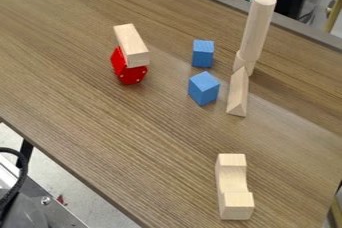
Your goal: Put the blue block on the white cylynder
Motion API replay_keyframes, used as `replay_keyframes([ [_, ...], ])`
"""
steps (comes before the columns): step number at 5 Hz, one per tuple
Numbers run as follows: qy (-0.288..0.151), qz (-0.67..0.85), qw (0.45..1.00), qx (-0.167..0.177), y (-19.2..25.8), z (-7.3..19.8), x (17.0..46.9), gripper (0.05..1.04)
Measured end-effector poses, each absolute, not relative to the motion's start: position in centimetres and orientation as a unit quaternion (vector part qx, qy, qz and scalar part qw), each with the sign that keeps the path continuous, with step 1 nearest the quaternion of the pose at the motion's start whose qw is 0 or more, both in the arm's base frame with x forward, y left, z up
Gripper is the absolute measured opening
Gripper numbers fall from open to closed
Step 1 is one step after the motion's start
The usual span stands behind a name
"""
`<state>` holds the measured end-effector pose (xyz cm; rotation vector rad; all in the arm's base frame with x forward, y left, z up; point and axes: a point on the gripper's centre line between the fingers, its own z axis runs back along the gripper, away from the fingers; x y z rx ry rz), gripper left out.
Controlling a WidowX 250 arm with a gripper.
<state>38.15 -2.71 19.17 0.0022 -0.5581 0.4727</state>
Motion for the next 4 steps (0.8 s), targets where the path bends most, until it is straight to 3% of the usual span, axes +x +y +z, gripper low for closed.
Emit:
replay_keyframes([
  [3,-0.24,0.269,0.932,0.015,0.2,17.0,37.6,1.001],
  [4,-0.253,0.287,0.924,0.015,1.7,18.3,36.7,1.001],
])
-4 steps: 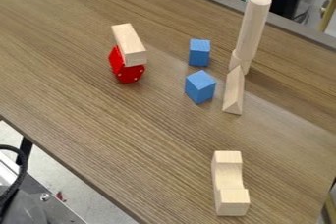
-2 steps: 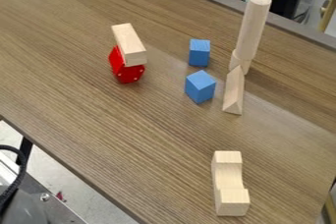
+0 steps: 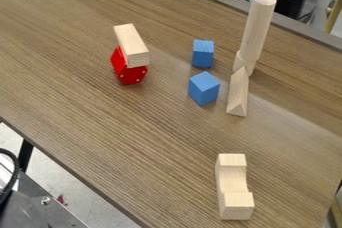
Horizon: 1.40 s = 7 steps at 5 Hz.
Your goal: Put the blue block on the white cylynder
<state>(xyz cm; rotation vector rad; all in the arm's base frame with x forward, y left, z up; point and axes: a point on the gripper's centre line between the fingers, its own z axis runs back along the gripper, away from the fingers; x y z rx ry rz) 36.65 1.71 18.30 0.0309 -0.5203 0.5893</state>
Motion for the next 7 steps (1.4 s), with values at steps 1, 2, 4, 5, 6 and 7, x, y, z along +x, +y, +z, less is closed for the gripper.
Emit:
replay_keyframes([
  [1,-0.239,0.288,0.927,0.021,2.7,17.5,35.8,1.001],
  [2,-0.227,0.27,0.935,0.03,3.4,16.7,35.4,1.001],
  [4,-0.167,0.24,0.956,0.035,3.4,11.8,35.6,1.001],
  [5,-0.145,0.239,0.96,0.026,3.9,9.5,35.7,1.001],
  [6,-0.125,0.238,0.963,0.031,4.1,7.6,35.3,1.0],
  [7,-0.128,0.24,0.962,0.035,4.3,7.4,35.3,1.001],
])
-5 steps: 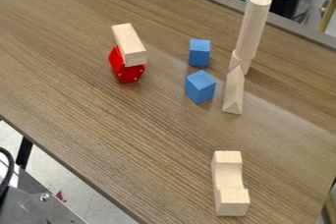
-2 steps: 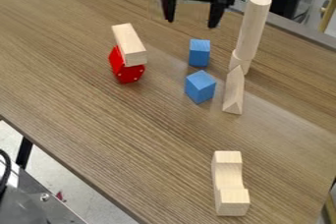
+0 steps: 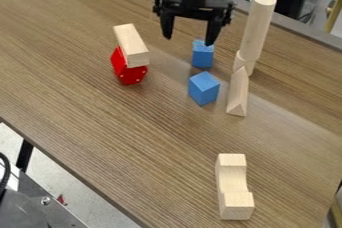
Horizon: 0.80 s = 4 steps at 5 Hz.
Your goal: Put the blue block on the white cylynder
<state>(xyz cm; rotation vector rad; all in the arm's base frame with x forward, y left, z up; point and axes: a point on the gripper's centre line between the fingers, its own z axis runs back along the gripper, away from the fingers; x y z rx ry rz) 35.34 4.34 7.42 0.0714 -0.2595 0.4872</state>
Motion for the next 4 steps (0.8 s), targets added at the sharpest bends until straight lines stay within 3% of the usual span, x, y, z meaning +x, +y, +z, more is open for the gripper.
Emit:
replay_keyframes([
  [4,-0.111,0.245,0.963,0.029,4.1,5.5,35.5,1.0],
])
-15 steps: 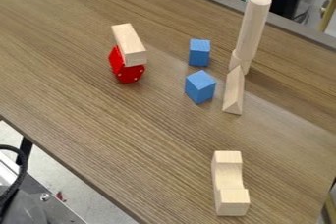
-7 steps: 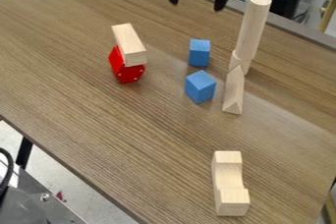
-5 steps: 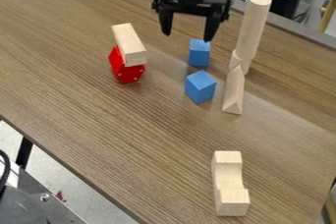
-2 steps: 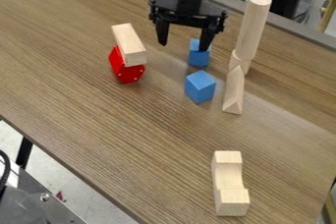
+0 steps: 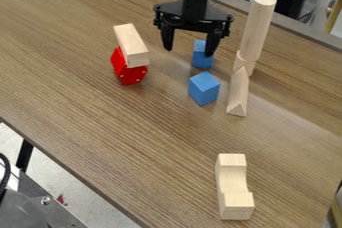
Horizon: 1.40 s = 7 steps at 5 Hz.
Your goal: Put the blue block on the white cylynder
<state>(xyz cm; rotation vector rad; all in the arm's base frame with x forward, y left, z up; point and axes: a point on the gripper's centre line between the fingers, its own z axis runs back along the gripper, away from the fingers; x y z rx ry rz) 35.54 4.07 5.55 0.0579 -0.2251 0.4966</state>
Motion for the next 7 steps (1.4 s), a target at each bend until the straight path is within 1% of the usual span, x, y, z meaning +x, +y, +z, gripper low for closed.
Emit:
replay_keyframes([
  [1,-0.12,0.248,0.961,0.016,3.8,6.0,36.2,1.0],
  [2,-0.129,0.246,0.961,0.015,3.7,6.5,36.8,1.0],
  [5,-0.11,0.239,0.964,0.019,3.3,4.4,37.4,0.999],
  [6,-0.106,0.239,0.965,0.017,3.2,3.8,37.6,0.95],
  [7,-0.108,0.246,0.963,0.013,3.2,3.7,37.8,0.667],
])
